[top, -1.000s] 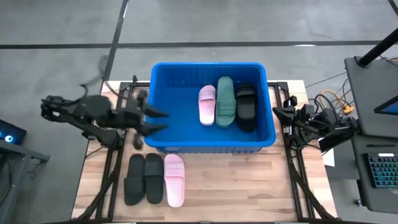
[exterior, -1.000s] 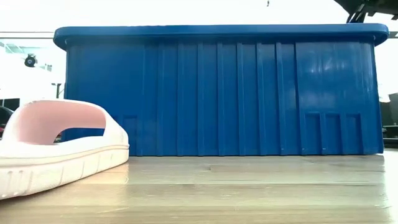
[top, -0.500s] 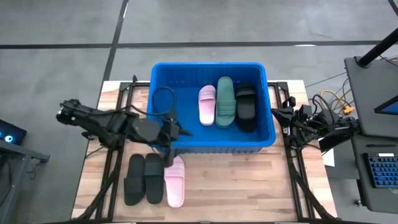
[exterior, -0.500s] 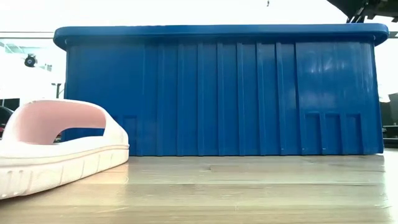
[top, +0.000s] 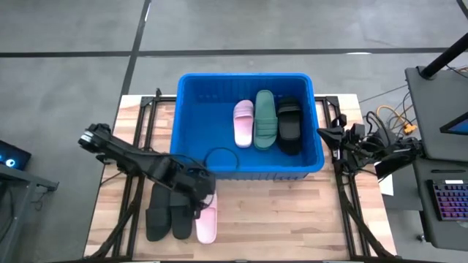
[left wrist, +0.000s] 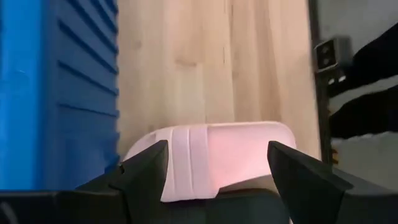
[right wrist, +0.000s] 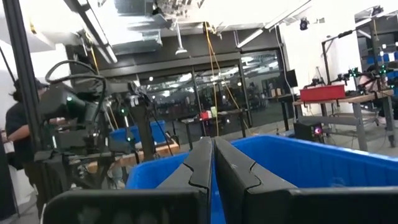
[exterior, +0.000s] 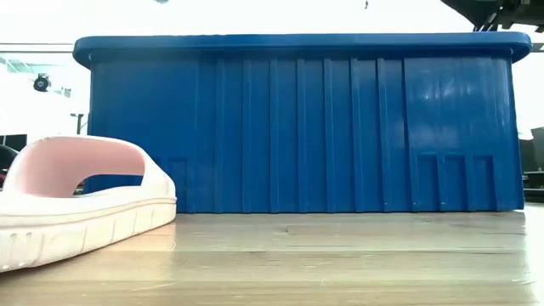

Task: Pick and place slides into bin
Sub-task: Put the pink slide into the bin

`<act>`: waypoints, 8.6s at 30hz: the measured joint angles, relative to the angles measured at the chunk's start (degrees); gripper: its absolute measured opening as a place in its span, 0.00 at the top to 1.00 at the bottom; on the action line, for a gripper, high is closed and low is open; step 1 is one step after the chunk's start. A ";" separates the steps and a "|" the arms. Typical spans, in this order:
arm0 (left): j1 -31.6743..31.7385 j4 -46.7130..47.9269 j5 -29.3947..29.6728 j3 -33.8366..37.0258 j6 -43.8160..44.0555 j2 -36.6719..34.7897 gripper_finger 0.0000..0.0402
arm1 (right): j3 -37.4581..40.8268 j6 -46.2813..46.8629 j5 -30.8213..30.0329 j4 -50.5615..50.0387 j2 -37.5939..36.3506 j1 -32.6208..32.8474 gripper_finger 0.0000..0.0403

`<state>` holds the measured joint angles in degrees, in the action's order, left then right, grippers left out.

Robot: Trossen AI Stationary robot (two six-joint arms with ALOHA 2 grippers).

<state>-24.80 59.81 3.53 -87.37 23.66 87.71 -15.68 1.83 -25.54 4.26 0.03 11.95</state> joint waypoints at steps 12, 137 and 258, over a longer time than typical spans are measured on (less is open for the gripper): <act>-5.47 0.77 1.40 0.52 1.27 12.43 0.35 | 0.00 1.17 0.00 -1.11 0.00 0.01 0.98; 44.16 -13.23 22.48 -20.46 -51.16 15.95 1.00 | -0.04 1.26 -1.40 2.44 -0.02 0.01 0.98; 44.83 -33.79 25.33 -15.19 -61.98 32.18 1.00 | -9.20 -3.39 -3.02 -2.48 0.00 0.02 0.98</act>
<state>20.03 26.02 28.86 -102.57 -38.32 119.89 -24.88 -1.56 -28.56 1.78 0.03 11.96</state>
